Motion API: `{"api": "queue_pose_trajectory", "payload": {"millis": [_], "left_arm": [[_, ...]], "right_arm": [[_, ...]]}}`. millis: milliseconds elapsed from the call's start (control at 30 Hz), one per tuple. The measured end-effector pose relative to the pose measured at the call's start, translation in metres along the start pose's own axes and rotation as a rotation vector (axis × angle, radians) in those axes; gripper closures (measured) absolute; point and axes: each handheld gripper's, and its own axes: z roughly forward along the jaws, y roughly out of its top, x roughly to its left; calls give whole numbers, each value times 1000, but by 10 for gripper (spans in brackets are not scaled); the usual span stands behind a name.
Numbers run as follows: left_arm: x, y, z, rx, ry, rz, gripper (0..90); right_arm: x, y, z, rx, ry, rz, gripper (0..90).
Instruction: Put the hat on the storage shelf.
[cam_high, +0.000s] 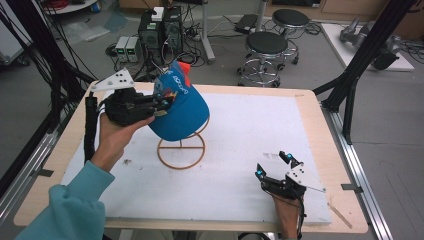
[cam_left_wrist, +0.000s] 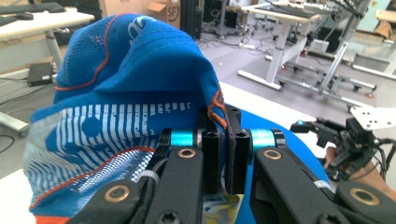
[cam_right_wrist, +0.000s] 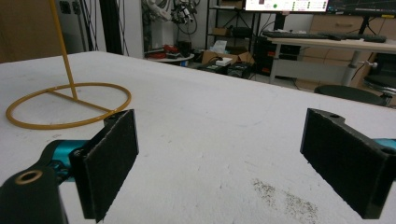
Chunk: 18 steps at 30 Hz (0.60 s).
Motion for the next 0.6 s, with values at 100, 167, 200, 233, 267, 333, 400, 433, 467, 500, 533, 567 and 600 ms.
{"api": "queue_pose_trajectory", "payload": {"millis": [100,167,200,233,267,333,400,433,467,500,533,567,600], "left_arm": [[-2,-6,6,17,-11,-7,870],[-2,-9,7,9,-18,-15,869],[-2,-10,7,6,-19,-19,867],[-1,-10,7,9,-20,-20,866],[-1,-10,7,10,-18,-23,860],[-2,-9,6,19,-18,-20,839],[-4,-10,6,30,-11,-4,814],[-5,-10,6,32,-14,-1,806],[-5,-10,6,32,-10,1,799],[-6,-10,6,36,-3,7,778],[-6,-10,6,39,1,13,740],[-7,-11,7,42,5,16,727],[-8,-11,7,44,12,24,711]], "right_arm": [[0,0,0,0,1,0,103],[0,0,0,0,1,0,103],[0,0,0,1,1,-1,103],[0,0,0,1,1,-1,103],[0,0,0,0,0,-2,103],[0,0,0,0,0,-3,103],[0,0,0,-2,0,-4,103],[0,0,0,-1,0,-6,103],[0,0,0,1,0,-5,103],[0,0,0,0,0,-3,103],[0,0,0,1,0,-6,103],[0,0,0,0,-1,-6,103],[0,0,0,0,0,-6,103]]}}
